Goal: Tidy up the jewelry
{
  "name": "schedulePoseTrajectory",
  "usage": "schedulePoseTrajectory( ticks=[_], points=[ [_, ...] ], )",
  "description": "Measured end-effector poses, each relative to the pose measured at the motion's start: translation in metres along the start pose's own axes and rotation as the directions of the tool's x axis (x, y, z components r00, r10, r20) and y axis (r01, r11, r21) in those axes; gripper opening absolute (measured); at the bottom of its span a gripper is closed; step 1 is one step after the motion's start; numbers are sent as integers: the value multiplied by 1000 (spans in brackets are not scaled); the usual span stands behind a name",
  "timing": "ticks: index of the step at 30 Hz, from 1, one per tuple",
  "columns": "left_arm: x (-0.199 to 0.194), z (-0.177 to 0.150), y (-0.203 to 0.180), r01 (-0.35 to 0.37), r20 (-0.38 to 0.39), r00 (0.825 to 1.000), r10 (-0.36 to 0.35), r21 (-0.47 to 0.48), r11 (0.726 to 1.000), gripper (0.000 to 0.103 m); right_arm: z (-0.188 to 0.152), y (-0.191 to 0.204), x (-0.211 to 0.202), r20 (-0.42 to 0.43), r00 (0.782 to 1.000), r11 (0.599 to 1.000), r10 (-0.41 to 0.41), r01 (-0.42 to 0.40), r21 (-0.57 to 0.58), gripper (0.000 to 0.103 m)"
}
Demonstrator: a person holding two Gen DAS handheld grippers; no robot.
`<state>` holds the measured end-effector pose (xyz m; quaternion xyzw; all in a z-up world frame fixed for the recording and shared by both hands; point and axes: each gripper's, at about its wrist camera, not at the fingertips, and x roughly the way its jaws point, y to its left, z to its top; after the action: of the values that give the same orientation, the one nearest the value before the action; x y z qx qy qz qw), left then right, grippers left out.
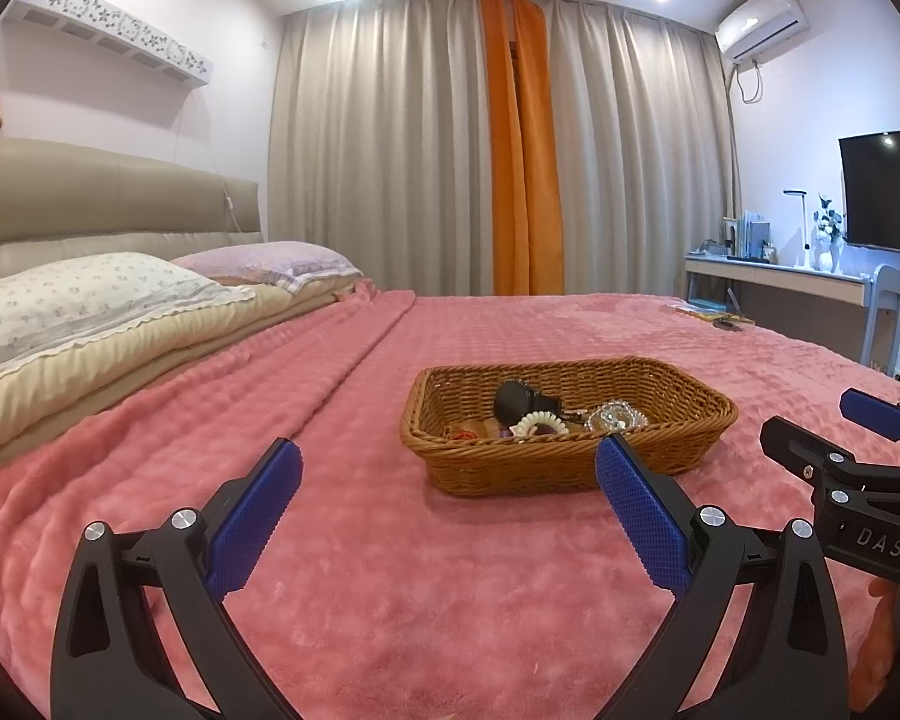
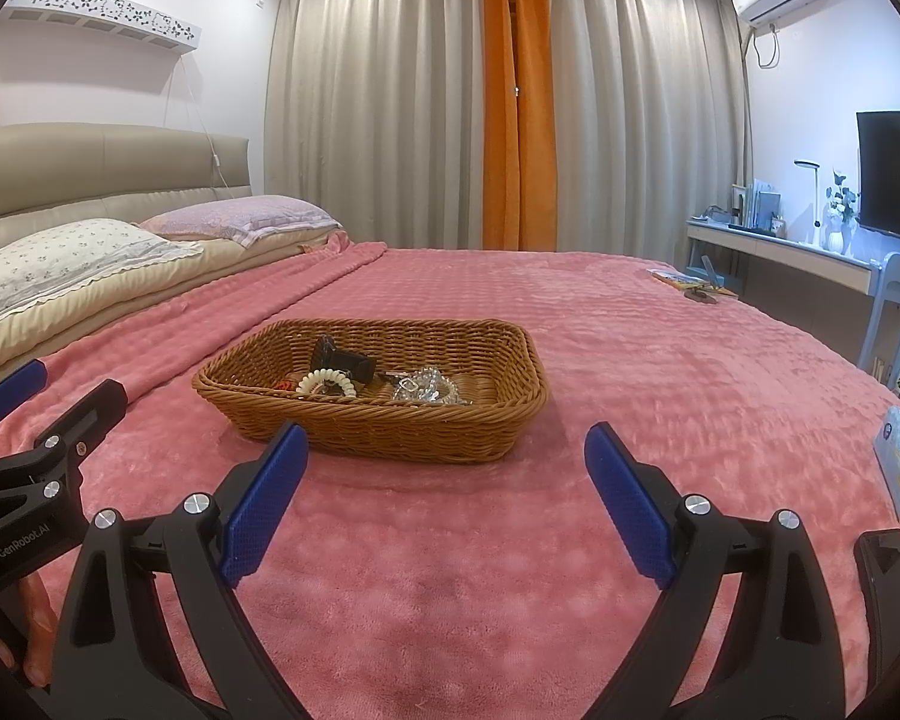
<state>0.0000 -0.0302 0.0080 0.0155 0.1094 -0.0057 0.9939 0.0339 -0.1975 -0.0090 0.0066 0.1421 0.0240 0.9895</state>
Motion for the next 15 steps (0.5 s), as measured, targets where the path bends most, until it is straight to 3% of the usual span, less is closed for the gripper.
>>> schedulePoseTrajectory(
  ticks=[15],
  points=[
    [1, 0, 0, -1, -4, 1000, 1, -2, 1000, 95, 0, 0, 0, 1, 1000, 1000, -1, 1, 1, 91]
  ],
)
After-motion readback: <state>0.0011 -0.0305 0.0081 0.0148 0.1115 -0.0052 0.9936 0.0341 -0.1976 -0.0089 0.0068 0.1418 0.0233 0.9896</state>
